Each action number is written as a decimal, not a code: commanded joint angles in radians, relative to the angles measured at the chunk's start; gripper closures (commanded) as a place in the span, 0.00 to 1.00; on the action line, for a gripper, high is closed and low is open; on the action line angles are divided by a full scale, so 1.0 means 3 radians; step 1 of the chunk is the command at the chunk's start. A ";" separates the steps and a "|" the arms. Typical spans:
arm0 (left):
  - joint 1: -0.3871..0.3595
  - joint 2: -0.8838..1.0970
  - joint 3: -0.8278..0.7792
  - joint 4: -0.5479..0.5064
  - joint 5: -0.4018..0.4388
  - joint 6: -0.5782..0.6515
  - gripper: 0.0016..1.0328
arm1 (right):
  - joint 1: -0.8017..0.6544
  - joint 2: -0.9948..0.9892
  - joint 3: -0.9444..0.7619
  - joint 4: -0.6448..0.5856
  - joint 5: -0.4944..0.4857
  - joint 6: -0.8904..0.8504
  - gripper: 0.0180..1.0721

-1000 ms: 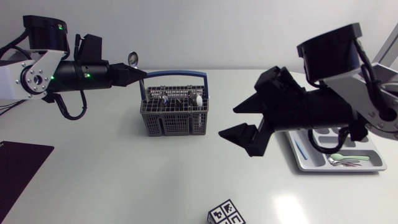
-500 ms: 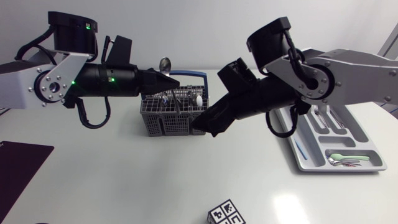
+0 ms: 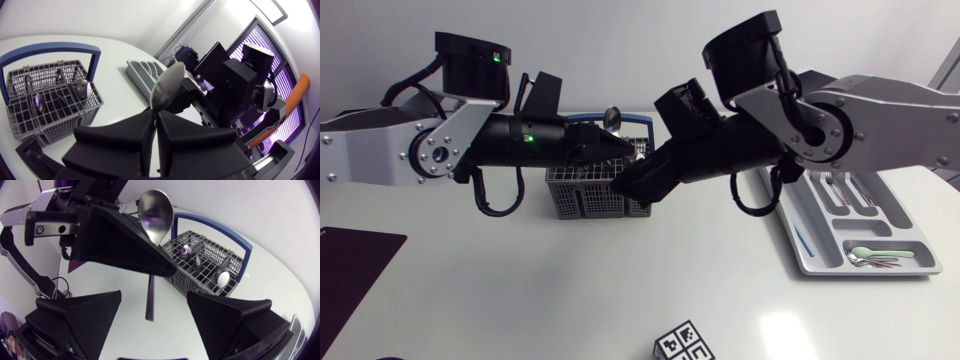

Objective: Transfer all utensils from the basket to the drawer tray.

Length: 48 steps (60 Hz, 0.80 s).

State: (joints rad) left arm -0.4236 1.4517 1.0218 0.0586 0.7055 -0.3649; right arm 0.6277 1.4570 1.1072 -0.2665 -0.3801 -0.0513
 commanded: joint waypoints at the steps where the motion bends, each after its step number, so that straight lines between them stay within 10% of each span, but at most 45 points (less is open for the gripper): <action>1: -0.0045 0.0075 -0.0011 0.0045 0.0016 -0.0113 0.95 | 0.0081 -0.0015 -0.0025 0.0070 0.0112 0.0079 0.20; 26: -0.0107 0.0075 0.0010 0.0045 0.0011 -0.0190 0.95 | 0.0111 0.0057 -0.0106 0.0336 0.0347 0.0079 0.77; 48: -0.0096 0.0054 0.0005 0.0050 0.0011 -0.0195 0.89 | 0.0122 0.0057 -0.0173 0.0459 0.0331 0.0064 0.94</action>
State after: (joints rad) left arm -0.4446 1.4624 1.0218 0.0700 0.6949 -0.3939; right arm 0.6556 1.4601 1.0763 -0.1673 -0.2752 -0.0483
